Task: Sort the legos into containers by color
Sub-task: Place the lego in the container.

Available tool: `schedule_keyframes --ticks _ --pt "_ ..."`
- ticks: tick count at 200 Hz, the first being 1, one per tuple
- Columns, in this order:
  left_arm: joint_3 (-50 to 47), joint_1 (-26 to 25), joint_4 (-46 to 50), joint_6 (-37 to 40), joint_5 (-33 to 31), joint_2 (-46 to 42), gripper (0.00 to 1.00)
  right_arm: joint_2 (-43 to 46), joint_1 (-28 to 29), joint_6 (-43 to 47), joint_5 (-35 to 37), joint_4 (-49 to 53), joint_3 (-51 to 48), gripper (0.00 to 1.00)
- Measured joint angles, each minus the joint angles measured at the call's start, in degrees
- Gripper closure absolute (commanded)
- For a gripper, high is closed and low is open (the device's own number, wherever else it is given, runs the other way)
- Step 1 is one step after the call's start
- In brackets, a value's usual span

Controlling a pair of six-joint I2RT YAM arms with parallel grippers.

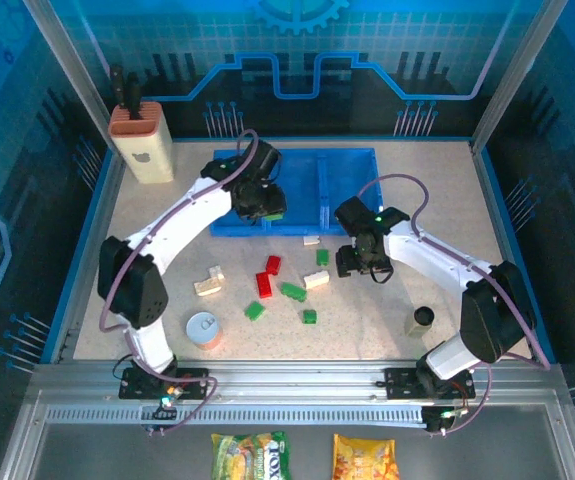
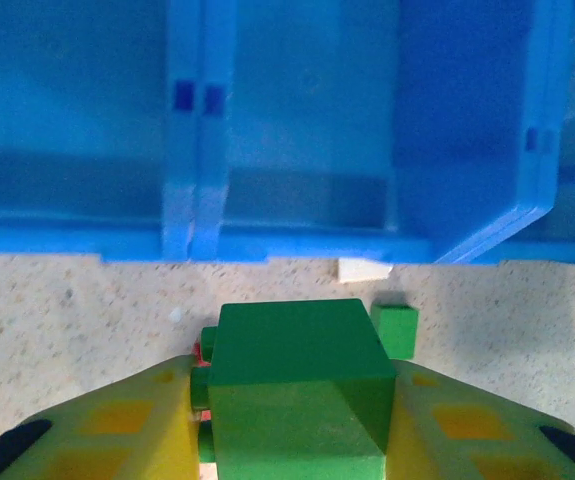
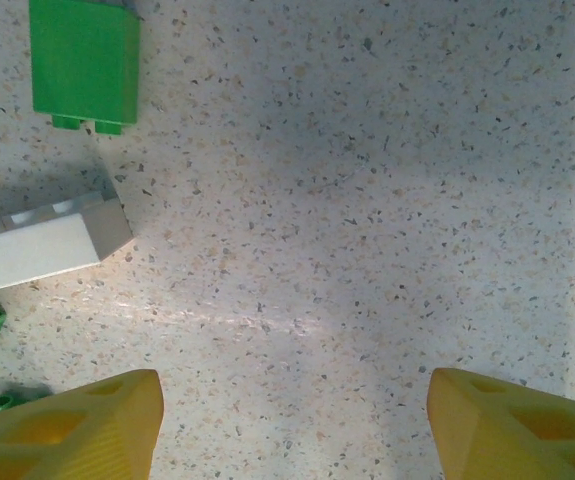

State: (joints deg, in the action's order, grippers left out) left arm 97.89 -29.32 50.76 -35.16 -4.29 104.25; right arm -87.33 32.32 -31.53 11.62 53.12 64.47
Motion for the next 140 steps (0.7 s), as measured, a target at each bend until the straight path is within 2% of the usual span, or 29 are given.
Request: schedule_keyframes --ticks 52,140 --pt "12.3 -1.6 1.0 0.9 -1.4 10.8 0.57 1.5 0.0 -0.9 0.3 0.5 -0.8 0.29" --pt "21.7 -2.0 1.9 1.2 -6.0 26.0 0.57 3.0 0.0 -1.7 0.6 1.3 -1.8 0.29"
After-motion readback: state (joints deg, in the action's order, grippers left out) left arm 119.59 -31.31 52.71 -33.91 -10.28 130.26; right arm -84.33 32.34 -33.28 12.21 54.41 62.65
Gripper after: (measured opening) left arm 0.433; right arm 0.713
